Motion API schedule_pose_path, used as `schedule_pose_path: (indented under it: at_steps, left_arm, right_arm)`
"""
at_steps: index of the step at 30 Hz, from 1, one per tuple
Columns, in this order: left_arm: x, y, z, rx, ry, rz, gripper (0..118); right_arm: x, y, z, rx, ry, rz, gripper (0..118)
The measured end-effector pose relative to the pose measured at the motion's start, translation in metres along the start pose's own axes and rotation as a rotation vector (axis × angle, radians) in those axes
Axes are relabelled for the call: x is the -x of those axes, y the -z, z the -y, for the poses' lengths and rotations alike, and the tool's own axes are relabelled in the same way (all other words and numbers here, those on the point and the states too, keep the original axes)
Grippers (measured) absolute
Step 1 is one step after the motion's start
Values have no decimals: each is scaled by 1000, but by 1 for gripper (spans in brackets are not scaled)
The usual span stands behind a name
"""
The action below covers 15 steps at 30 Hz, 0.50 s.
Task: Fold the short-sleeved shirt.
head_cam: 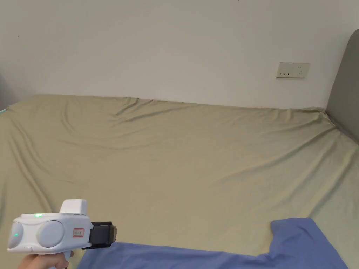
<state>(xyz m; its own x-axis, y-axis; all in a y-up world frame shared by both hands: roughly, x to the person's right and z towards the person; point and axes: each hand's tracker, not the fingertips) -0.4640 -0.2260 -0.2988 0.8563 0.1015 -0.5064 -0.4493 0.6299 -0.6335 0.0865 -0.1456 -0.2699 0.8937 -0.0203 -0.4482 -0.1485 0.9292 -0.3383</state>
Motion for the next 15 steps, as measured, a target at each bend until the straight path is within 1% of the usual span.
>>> schedule_pose_path:
  at_steps: [2,4,5,6,7,8,9,10,11,13,14,15]
  left_arm:
    - [4,32,0,70,-15,-22,88]
    - [7,52,3,155,-19,-14,79]
    - [6,57,5,178,-10,-26,76]
    - [2,53,7,148,19,-47,75]
    - [-1,45,6,102,54,-44,66]
    - [-4,40,6,97,76,-47,34]
    - [-6,36,7,94,71,-30,8]
    - [-7,34,7,94,66,-14,5]
    - [-11,24,8,104,51,13,5]
    - [-16,15,10,102,60,3,5]
    - [-18,10,11,91,66,11,5]
    - [-15,7,9,79,67,16,5]
  right_arm:
    - [2,7,7,23,0,14,2]
    - [4,13,14,48,4,22,2]
    - [5,16,17,65,2,28,2]
    - [6,18,20,82,-4,37,2]
    - [8,20,23,95,-8,42,2]
    - [9,22,24,102,-9,45,2]
    - [10,25,26,111,-5,46,2]
    - [11,27,25,120,8,44,3]
    - [11,31,22,127,21,34,10]
    - [10,45,12,158,35,25,20]
    - [7,55,8,168,40,23,34]
    - [4,68,5,181,49,23,60]
